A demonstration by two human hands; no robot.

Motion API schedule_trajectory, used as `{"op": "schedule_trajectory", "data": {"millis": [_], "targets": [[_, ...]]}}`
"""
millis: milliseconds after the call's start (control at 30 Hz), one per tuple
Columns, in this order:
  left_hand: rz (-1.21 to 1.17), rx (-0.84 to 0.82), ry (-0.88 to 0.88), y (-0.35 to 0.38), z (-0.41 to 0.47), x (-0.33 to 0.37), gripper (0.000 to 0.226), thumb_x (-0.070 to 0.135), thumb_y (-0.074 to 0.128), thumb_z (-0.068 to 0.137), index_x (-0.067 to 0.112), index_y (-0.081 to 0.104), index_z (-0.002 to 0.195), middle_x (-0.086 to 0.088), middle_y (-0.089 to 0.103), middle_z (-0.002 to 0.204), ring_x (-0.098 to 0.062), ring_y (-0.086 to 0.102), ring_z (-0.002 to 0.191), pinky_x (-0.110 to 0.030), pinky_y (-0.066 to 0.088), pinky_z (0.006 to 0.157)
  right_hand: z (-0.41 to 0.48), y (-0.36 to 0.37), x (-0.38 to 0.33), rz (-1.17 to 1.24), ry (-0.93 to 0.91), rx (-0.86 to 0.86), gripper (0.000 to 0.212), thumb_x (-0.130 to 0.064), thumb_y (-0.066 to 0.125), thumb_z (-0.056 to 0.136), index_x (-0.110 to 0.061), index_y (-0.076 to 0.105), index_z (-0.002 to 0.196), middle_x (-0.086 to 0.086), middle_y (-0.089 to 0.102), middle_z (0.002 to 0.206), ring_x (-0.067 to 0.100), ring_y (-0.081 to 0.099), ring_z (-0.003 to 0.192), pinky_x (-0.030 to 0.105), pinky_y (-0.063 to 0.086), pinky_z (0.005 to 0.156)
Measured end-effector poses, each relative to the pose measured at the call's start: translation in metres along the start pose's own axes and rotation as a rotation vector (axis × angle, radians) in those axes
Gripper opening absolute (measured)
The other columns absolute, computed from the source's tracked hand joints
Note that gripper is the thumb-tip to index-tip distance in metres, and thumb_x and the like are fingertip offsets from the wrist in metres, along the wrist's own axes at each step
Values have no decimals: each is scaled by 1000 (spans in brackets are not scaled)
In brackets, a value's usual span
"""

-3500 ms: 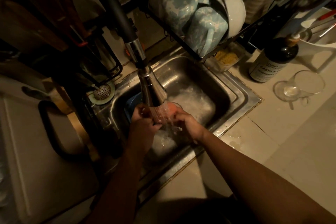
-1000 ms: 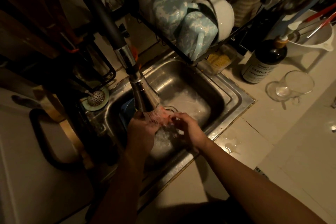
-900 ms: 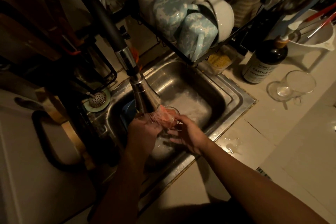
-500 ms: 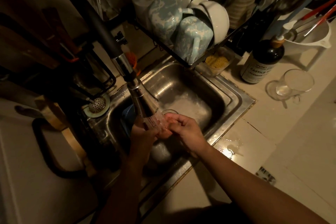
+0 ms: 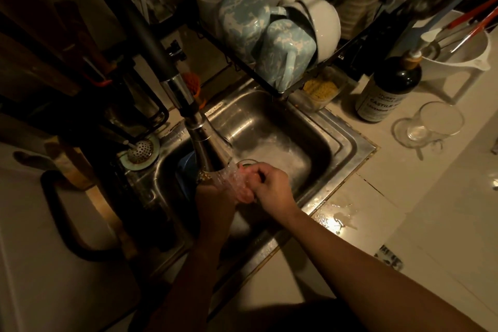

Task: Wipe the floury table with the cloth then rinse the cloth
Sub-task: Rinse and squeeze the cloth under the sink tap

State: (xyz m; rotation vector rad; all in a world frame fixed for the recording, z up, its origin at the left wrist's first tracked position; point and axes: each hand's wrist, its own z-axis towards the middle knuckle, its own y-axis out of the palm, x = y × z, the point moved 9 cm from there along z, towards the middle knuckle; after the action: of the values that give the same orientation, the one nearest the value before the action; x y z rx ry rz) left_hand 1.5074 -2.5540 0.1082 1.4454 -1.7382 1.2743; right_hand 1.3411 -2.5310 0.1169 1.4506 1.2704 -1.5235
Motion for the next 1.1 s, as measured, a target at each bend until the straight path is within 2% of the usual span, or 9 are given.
{"op": "schedule_trajectory", "data": {"millis": [133,300,400,500,633,733,800,933,1100], "targets": [[-73,36,-9,-1,1,3,19,-9,62,78,1,72,91,-11,74,82,-34,73,83,-33,61,65,1,8,10,55,19,-61,21,-9,66,89,-30,68,86,-12,68,82,-1,62,72,23,52,73],[-246,4,-33,-5,3,7,45,-20,44,75,11,75,87,-15,75,86,-31,73,78,-40,60,69,-7,20,7,-58,-48,-207,22,-7,70,89,-28,66,87,-11,68,82,3,61,73,27,51,72],[-303,-79,-92,5,-6,9,41,-23,45,80,4,69,99,-21,72,94,-27,73,78,-37,60,67,0,9,29,183,190,-110,27,1,63,92,-26,64,88,-15,66,80,1,59,74,22,49,75],[-85,-139,71,2,-8,17,30,-22,50,84,-12,62,109,-15,67,94,0,69,68,-6,49,60,-2,13,42,458,470,-129,17,-2,55,96,-14,62,85,2,63,83,6,59,69,17,47,64],[161,-179,216,-3,-13,16,39,10,55,79,-9,68,109,-16,61,123,-13,58,111,6,26,94,-35,32,60,592,786,-297,25,-40,53,98,-20,63,109,4,68,101,21,65,96,34,53,84],[252,-155,295,-9,-15,27,48,13,55,79,-9,60,120,-14,55,131,-17,55,112,7,27,88,-46,46,65,758,899,-329,43,-44,55,95,-13,62,124,14,67,116,41,63,114,46,54,93],[238,-198,333,-7,-17,36,44,3,61,86,-14,54,126,-23,59,128,-24,58,110,4,33,86,-41,45,58,819,886,-287,35,-33,57,92,-10,63,118,12,70,106,30,69,97,36,55,83],[78,-240,180,-6,-8,33,46,-17,58,85,2,55,127,9,65,103,-16,66,103,-9,49,78,-20,32,42,838,644,-174,16,-5,51,98,-12,66,98,1,74,81,10,69,69,23,57,60],[-96,-242,12,0,-4,7,48,-6,75,74,7,64,118,-16,73,104,-33,72,95,-49,59,82,-4,22,30,632,298,-150,38,-1,72,83,-3,61,119,8,72,102,18,69,88,32,57,81]]}}
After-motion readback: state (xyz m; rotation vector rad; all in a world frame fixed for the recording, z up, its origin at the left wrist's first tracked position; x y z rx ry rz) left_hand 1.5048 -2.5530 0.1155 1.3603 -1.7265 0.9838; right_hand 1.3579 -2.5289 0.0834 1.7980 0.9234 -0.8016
